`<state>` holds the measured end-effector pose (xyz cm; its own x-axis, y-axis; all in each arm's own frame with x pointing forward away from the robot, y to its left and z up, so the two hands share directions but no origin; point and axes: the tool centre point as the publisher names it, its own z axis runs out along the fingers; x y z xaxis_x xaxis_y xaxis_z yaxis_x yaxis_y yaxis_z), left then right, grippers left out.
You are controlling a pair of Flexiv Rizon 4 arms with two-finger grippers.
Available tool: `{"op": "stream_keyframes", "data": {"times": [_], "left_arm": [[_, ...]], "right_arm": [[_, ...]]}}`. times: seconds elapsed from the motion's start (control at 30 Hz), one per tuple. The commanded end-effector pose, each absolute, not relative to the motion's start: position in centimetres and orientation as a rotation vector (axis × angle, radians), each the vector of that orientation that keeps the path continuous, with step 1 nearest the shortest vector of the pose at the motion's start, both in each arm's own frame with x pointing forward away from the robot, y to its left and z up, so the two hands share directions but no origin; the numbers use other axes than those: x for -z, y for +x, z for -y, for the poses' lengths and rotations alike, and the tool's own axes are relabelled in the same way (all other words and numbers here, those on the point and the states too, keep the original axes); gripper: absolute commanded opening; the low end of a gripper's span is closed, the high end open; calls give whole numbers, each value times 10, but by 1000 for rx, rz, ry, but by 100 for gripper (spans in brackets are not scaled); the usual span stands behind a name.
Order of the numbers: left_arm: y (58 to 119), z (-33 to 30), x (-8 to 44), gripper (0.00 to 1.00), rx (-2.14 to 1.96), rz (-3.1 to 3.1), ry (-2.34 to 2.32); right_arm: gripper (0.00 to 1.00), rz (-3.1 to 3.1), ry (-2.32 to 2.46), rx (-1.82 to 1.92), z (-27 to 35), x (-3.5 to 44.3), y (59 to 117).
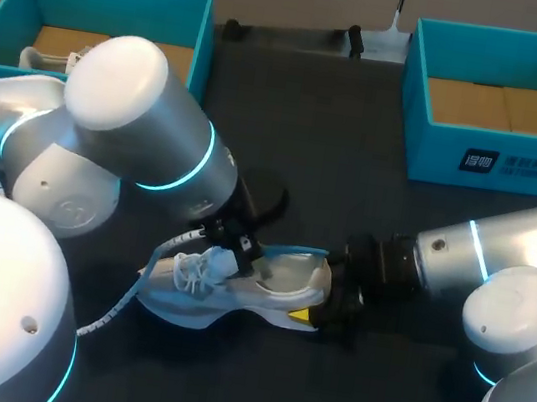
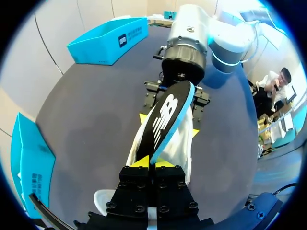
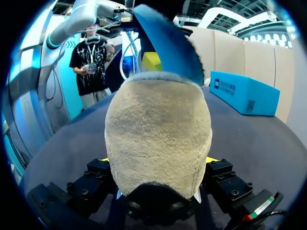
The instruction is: Take the shoe out of the shoebox, open the shoe tongue, remove and reinsert the insole, then place the shoe into the shoebox
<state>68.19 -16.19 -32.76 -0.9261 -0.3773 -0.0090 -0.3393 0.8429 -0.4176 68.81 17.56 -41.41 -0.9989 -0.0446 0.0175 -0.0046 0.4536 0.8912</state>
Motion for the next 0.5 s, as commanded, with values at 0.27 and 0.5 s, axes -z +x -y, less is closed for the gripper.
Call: {"op": "stream_keyframes", "data": {"times": [0.27,0.5], "left_arm": [[690,185,329,0,593,-2908,-615],[694,193,329,0,567,-2900,-636]], "right_arm": [[0,2651,43,1613,-177,413,688],[0,2651,43,1613,-177,413,688]]}}
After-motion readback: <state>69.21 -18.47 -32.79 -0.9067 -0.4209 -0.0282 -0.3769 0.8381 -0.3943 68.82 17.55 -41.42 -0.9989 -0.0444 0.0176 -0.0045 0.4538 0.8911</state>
